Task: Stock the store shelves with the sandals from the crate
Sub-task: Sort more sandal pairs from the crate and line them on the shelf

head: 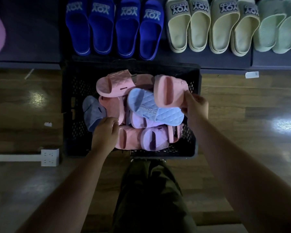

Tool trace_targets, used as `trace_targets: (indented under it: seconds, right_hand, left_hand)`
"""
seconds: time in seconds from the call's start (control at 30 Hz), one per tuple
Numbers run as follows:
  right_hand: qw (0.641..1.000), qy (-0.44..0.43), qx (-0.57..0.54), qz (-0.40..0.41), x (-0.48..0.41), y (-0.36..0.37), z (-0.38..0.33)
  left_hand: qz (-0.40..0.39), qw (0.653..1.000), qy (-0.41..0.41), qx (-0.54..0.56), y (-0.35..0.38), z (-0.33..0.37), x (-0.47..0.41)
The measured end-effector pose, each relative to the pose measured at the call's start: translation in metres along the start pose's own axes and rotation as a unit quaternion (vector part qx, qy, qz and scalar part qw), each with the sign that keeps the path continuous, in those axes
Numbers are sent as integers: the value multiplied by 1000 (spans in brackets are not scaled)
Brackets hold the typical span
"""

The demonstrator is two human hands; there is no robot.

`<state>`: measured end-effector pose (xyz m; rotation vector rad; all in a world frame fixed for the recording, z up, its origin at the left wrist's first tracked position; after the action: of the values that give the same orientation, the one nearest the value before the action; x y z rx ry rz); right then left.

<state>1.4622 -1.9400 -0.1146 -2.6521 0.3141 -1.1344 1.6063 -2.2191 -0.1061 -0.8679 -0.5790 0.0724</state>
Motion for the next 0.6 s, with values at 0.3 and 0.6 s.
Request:
trace_targets:
  seconds: [0.3, 0.6]
  right_hand:
    - [983, -69, 146, -89, 79, -6, 19]
    - [972, -181, 142, -49, 108, -17, -53]
  left_hand:
    - [-4, 998, -65, 13, -20, -10, 9]
    - [-5, 999, -48, 1, -39, -5, 15]
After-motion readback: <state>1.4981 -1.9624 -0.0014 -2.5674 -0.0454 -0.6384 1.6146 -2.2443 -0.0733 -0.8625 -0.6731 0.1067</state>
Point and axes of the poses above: each hand's wrist, its own x-axis away from the middle knuckle, its own y-axis out of the palm, z = x × y, the point moved 6 cm from there along -x, towards the middle knuckle, and after that the axes turned 3 degrees about -z, right-handed, at the moved point
